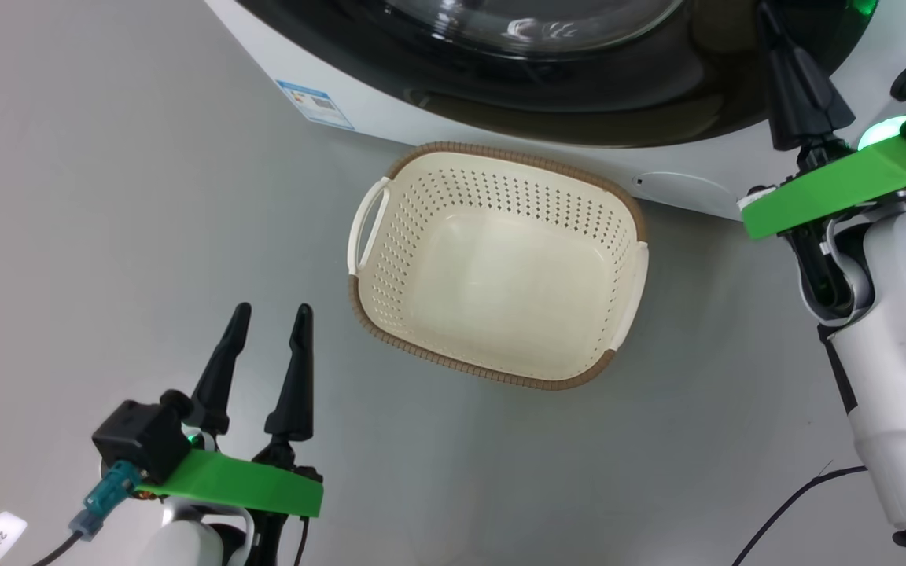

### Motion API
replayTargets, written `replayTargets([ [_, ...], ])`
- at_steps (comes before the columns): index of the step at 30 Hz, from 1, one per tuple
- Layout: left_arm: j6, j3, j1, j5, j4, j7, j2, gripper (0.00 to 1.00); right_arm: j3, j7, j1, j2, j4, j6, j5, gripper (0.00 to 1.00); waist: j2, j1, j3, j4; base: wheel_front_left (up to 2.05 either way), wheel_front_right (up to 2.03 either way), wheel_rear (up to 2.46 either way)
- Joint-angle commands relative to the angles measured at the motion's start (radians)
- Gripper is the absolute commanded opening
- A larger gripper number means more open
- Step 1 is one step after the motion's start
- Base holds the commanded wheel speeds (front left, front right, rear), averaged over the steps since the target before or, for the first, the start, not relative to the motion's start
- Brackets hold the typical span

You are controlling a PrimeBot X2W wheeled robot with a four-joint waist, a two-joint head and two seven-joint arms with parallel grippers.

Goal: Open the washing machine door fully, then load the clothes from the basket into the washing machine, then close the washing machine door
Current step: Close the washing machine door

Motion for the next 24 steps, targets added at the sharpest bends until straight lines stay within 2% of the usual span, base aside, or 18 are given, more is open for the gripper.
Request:
replayTargets([
  [1,-0.003,0.032,-0.013,-0.011,-0.027,-0.006,0.014,1.00,-0.015,-0.005,-0.029,-0.004,-0.018,-0.006,-0.010,0.00,-0.0001,0.0000,0.005,0.004,0.00,0.00,0.00],
  [6,-0.003,0.039,-0.013,-0.016,-0.026,-0.006,0.014,1.00,-0.015,-0.005,-0.021,0.008,-0.025,-0.006,-0.020,0.00,-0.0001,0.0000,0.005,-0.001,0.00,0.00,0.00],
  [14,-0.003,0.063,0.001,-0.001,0.001,-0.006,0.014,1.00,0.067,-0.005,0.055,0.021,-0.038,-0.006,-0.001,0.00,-0.0001,0.0000,-0.039,-0.039,0.00,0.00,0.00],
  [15,-0.003,0.067,0.003,0.000,0.005,-0.006,0.015,1.00,0.077,-0.005,0.067,0.022,-0.040,-0.006,0.000,0.05,-0.0001,0.0000,-0.045,-0.045,0.00,0.00,0.00],
  [19,-0.003,0.086,0.011,0.003,0.020,-0.006,0.027,1.00,0.102,-0.005,0.115,0.032,-0.049,-0.006,0.007,0.44,-0.0001,0.0000,-0.072,-0.074,0.00,0.00,0.00],
  [21,-0.003,0.096,0.017,0.004,0.027,-0.006,0.034,1.00,0.111,-0.005,0.140,0.037,-0.051,-0.006,0.009,0.72,-0.0001,0.0000,-0.087,-0.090,0.00,0.00,0.00],
  [23,-0.003,0.105,0.024,0.006,0.033,-0.006,0.042,1.00,0.113,-0.005,0.165,0.043,-0.053,-0.006,0.011,0.95,-0.0001,0.0000,-0.102,-0.107,0.00,0.00,0.00],
  [24,-0.003,0.108,0.027,0.006,0.037,-0.006,0.046,1.00,0.113,-0.005,0.177,0.045,-0.053,-0.006,0.011,1.00,-0.0001,0.0000,-0.109,-0.115,0.00,0.00,0.00],
])
